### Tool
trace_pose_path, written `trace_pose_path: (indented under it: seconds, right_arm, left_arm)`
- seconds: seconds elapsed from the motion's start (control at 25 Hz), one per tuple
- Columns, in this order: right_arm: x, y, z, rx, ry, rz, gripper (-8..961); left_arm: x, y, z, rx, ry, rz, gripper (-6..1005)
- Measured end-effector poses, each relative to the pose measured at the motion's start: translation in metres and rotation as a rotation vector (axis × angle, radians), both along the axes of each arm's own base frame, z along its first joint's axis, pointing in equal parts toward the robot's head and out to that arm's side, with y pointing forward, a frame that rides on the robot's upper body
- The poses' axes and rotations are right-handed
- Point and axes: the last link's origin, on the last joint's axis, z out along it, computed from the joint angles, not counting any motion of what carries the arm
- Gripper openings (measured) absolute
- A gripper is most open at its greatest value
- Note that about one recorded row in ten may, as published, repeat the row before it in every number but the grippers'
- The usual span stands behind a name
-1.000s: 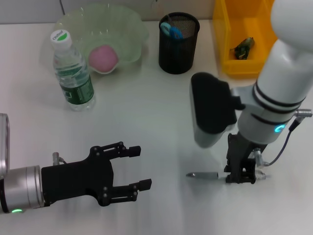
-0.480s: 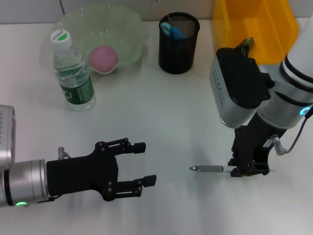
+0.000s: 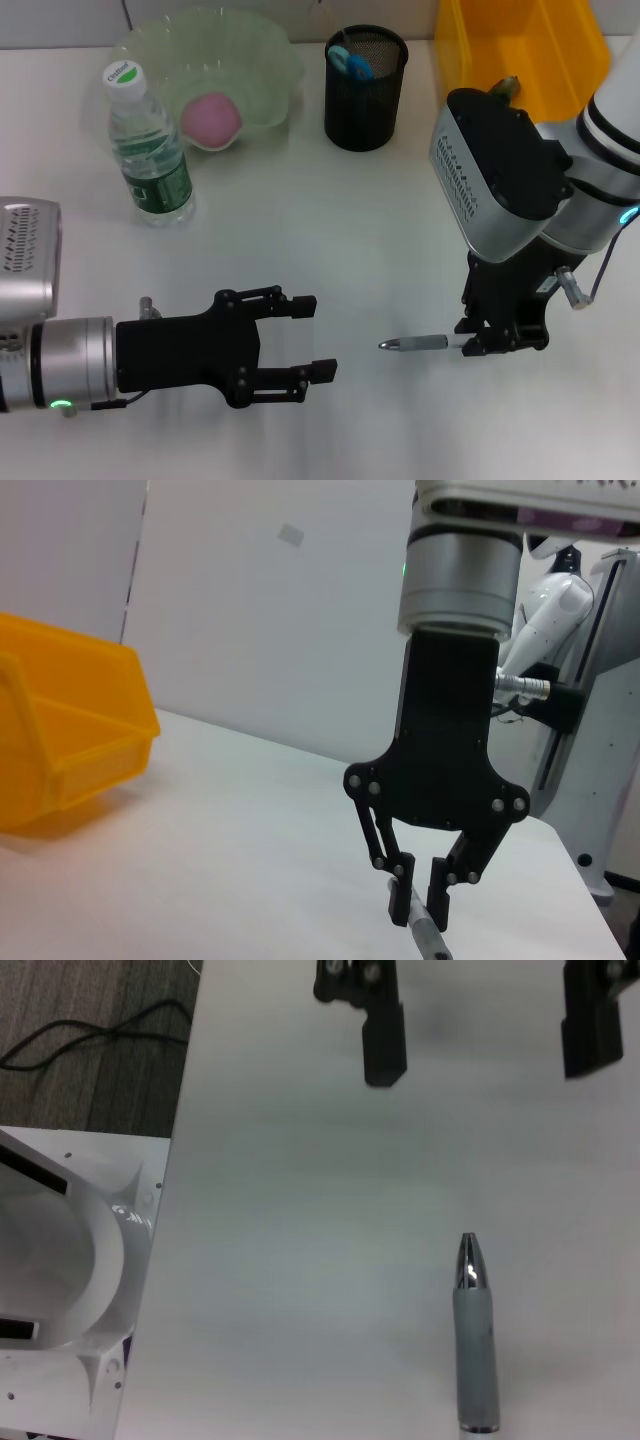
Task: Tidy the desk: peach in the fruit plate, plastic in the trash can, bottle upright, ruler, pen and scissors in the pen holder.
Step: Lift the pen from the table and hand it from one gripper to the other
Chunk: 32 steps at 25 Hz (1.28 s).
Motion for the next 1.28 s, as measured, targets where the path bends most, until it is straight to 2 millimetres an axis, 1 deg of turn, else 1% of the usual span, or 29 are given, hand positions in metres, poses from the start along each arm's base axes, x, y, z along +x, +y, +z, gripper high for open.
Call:
trace_pose_path:
  seconds: [0.44,0.96,1.08,1.28]
  right_arm:
    - [-0.011,0.001,-0.004,-0.022,0.042,0.036,127]
    - [-0.015,0.002,-0.012,-0.019,0.066,0.054,127]
    - [-0.016,0.002,-0.017,-0.024,0.064,0.066,127]
    - [-0.018,0.002,-0.019,-0.027,0.064,0.07,126]
  left_arm:
    - [0.005,0.006,-0.013,-0.038,0.05,0.0,768]
    - [0.007,0.009,-0.016,-0.037,0.062,-0.008,769]
    - [0.007,0.009,-0.016,-0.035,0.061,-0.008,769]
    - [0.009,0.012,-0.016,-0.032,0.063,-0.011,769]
